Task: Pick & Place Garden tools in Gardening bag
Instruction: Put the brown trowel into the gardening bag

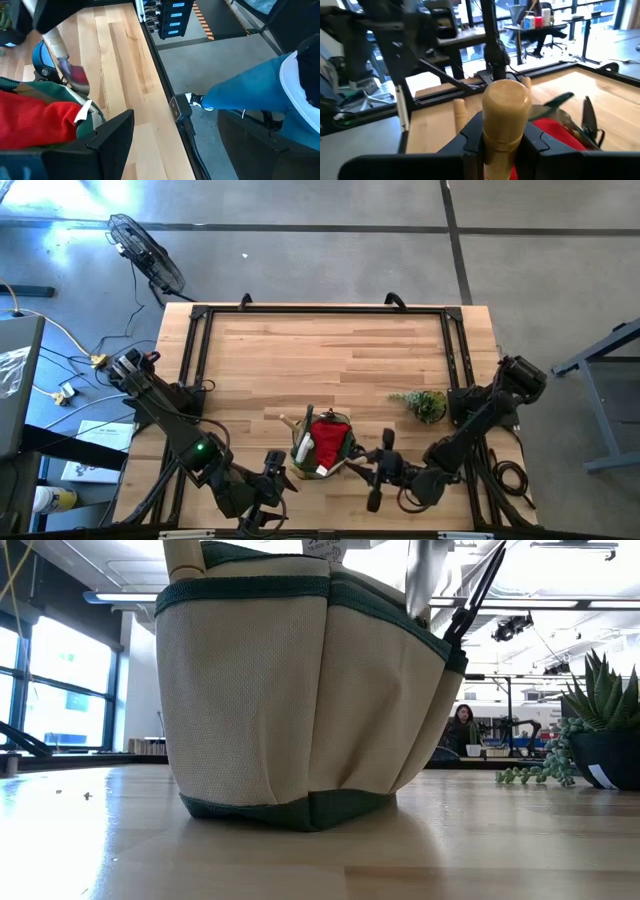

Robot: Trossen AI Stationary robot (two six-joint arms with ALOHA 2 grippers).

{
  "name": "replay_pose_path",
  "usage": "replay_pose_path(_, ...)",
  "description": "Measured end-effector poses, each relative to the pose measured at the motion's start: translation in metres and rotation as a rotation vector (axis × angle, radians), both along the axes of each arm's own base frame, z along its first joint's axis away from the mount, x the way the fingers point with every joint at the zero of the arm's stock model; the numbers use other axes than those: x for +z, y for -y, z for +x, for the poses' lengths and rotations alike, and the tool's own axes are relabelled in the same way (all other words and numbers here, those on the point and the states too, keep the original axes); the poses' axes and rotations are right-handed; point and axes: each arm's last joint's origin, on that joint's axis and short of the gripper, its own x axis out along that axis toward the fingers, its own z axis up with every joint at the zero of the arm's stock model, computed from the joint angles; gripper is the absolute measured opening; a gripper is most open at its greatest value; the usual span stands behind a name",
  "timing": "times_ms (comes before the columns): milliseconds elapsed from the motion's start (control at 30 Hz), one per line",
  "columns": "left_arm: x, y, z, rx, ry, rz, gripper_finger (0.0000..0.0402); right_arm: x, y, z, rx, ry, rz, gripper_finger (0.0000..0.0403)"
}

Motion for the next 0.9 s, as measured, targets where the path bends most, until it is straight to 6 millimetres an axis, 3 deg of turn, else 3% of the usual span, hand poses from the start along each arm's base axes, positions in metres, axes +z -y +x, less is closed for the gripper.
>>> replay_pose_path(900, -0.001, -0.001, -0.001, 0.014, -0.008, 0.01, 0.0278, -0.01, 0.024, 0.015, -0.093, -0.121, -0.186, 0.0054)
